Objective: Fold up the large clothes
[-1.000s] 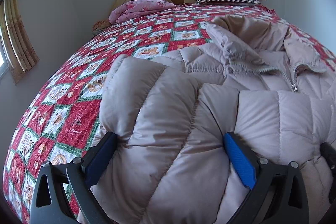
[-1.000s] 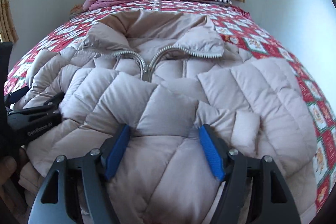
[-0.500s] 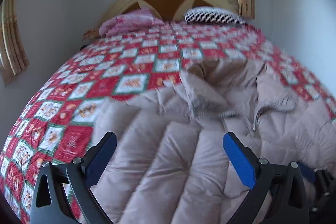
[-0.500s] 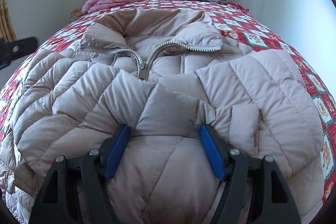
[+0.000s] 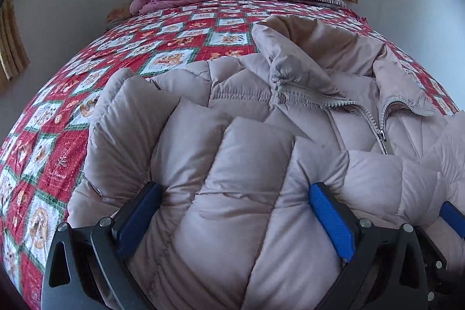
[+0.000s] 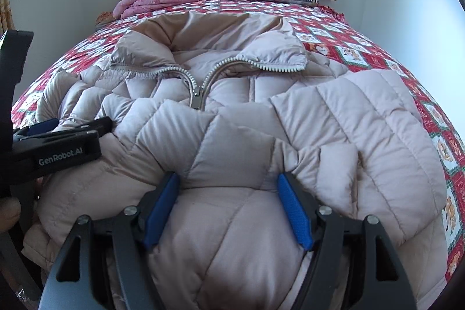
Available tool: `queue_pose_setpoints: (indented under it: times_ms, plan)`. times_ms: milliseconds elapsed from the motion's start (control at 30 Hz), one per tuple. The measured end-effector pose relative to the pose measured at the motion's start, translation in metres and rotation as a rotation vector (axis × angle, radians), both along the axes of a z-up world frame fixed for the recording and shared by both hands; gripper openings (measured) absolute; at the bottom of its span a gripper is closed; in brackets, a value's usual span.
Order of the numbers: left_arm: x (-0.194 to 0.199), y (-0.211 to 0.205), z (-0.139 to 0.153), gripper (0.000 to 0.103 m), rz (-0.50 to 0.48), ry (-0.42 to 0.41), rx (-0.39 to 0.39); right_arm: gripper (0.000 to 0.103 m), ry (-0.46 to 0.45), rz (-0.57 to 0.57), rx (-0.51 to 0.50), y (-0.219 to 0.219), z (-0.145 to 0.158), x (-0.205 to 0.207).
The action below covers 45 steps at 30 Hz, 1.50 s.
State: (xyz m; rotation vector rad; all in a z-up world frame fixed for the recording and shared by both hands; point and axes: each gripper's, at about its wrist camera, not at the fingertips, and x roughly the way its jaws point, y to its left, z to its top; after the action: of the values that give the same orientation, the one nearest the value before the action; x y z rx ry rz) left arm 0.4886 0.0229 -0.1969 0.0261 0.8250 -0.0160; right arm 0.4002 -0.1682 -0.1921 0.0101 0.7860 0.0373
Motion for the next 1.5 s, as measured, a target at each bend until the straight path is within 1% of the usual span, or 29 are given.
queue_pose_setpoints:
  times_ms: [433, 933, 1033, 1067, 1133, 1200, 1267, 1333, 1367, 1400, 1467, 1500]
  plan:
    - [0.005, 0.002, -0.003, 0.102, -0.006, 0.022, -0.003, 0.075, 0.011, -0.005, -0.053, 0.007, -0.001, 0.003]
    - [0.005, 0.003, -0.003, 0.102, -0.008, 0.022, -0.012, 0.076, 0.024, 0.002, -0.044, 0.006, -0.002, 0.006]
    - [0.005, 0.004, -0.003, 0.102, -0.009, 0.021, -0.014, 0.077, 0.048, 0.027, -0.059, 0.007, 0.000, 0.009]
    - [0.005, 0.004, -0.003, 0.102, -0.009, 0.019, -0.015, 0.078, 0.048, 0.038, -0.060, 0.006, 0.000, 0.010]
    - [0.004, 0.005, -0.003, 0.102, -0.010, 0.018, -0.021, 0.079, 0.034, 0.044, -0.032, 0.001, -0.003, 0.009]
    - [0.004, 0.006, -0.002, 0.102, -0.009, 0.016, -0.025, 0.079, 0.029, 0.043, -0.036, 0.002, -0.002, 0.008]
    - [0.003, 0.007, -0.002, 0.102, -0.009, 0.015, -0.029, 0.080, 0.047, 0.066, -0.012, -0.001, 0.003, 0.009]
    - [0.003, 0.007, -0.002, 0.102, -0.010, 0.014, -0.030, 0.080, 0.077, 0.125, 0.024, -0.009, 0.017, 0.015]
    - [0.003, 0.007, -0.002, 0.102, -0.010, 0.013, -0.030, 0.080, 0.067, 0.140, 0.048, -0.015, 0.027, 0.018]
    - [0.003, 0.007, -0.002, 0.102, -0.010, 0.013, -0.031, 0.080, 0.048, 0.142, 0.061, -0.025, 0.042, 0.025]
    - [0.002, 0.008, -0.002, 0.102, -0.010, 0.012, -0.033, 0.080, 0.016, 0.142, 0.044, -0.037, 0.065, 0.044]
    - [0.003, 0.007, -0.002, 0.102, -0.010, 0.012, -0.034, 0.081, -0.009, 0.157, 0.033, -0.044, 0.079, 0.062]
